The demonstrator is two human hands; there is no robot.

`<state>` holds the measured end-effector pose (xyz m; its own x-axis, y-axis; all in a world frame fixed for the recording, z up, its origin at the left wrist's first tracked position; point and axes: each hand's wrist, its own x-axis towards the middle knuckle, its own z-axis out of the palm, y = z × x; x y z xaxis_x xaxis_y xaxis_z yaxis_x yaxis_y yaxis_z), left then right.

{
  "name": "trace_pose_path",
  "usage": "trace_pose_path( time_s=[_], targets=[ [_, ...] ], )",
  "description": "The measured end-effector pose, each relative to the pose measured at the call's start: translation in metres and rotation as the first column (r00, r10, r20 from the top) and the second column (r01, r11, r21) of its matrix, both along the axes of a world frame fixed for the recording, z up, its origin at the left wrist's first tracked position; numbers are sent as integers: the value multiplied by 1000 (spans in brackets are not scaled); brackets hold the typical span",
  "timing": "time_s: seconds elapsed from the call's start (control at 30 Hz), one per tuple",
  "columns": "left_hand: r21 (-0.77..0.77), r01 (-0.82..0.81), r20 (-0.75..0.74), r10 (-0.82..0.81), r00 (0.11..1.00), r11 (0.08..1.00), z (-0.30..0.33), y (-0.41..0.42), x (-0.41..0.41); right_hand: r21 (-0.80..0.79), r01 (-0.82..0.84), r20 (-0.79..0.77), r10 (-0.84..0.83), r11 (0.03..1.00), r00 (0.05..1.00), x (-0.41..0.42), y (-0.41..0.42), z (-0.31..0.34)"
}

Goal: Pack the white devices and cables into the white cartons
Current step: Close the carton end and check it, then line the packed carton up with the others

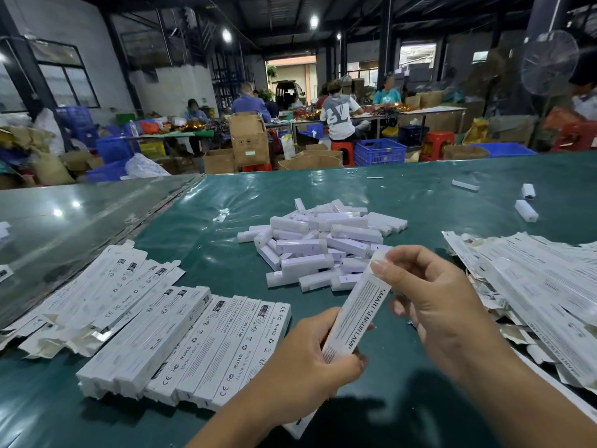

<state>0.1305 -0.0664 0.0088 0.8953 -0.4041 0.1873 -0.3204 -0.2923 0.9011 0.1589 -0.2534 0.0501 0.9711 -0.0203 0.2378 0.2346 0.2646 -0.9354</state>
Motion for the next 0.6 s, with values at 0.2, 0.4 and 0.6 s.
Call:
trace_pose_path(
  time_s=[0.2,0.4,0.6],
  targets=[
    [26,-68,125,64,990,997,-3,-3,1,-8,-188,-148,185,982,971,-1,-2,2],
    [85,-244,471,176,864,966,2,-6,0,-217,-53,71,70,975,995,-1,0,-4],
    [95,-274,469,200,860,957,2,-4,-1,-501,120,280,29,857,960,-8,2,-6]
  ],
)
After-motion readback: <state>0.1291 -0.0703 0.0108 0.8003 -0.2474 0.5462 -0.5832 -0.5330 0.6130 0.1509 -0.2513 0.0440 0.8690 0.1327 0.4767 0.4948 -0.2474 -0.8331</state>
